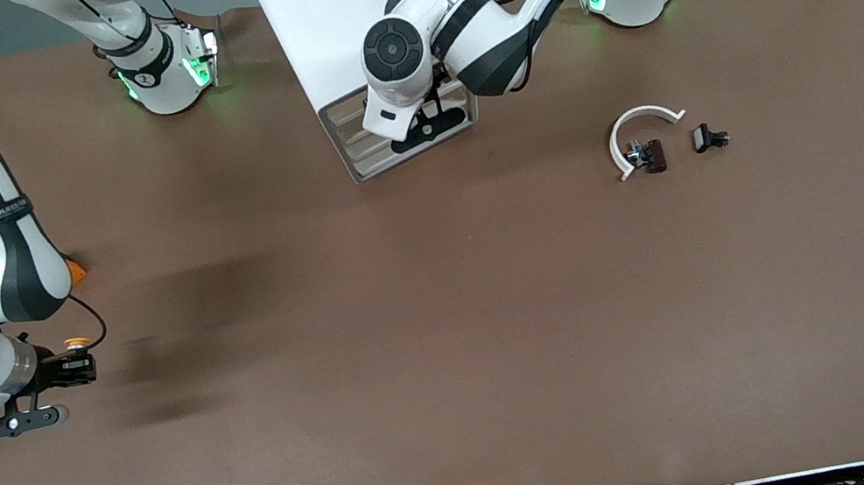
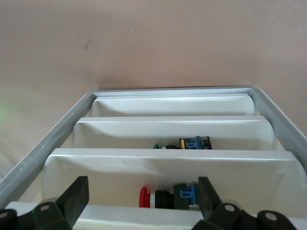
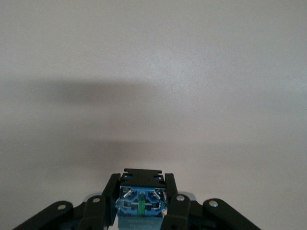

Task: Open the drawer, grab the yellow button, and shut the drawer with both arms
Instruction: 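Push the drawer fully shut with the left gripper, then draw it back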

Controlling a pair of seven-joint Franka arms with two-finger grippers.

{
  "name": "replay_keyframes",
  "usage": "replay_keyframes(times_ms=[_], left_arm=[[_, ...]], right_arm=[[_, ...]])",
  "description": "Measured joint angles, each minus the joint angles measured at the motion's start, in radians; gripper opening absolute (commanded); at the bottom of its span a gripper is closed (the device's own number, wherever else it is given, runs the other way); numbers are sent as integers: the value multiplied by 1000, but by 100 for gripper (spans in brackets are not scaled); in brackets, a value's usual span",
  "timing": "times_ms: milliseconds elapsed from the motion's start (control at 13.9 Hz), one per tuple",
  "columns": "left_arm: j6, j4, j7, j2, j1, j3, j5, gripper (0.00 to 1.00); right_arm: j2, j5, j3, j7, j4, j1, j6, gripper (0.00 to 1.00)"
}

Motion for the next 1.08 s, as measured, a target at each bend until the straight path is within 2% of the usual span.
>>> replay_keyframes(times_ms=[144,505,865,938,1010,1082], left_arm=[[4,32,-10,-7,59,7,25,100],[-37,170,51,-37,421,14,173,100],[-58,214,328,-119,650,13,219,100],[-72,215,391,-141,680,13,219,100],[-96,215,453,-162,708,13,219,100],[-115,215,510,-179,730,13,219,100]], right_arm=[[42,0,0,3,-3,-7,48,17],[122,0,0,6,-3,-32,103,16],[137,0,1,25,-3,-39,117,17],[137,0,1,25,-3,-41,117,19],[137,0,1,26,-3,-42,117,31],[137,0,1,26,-2,-42,117,38]])
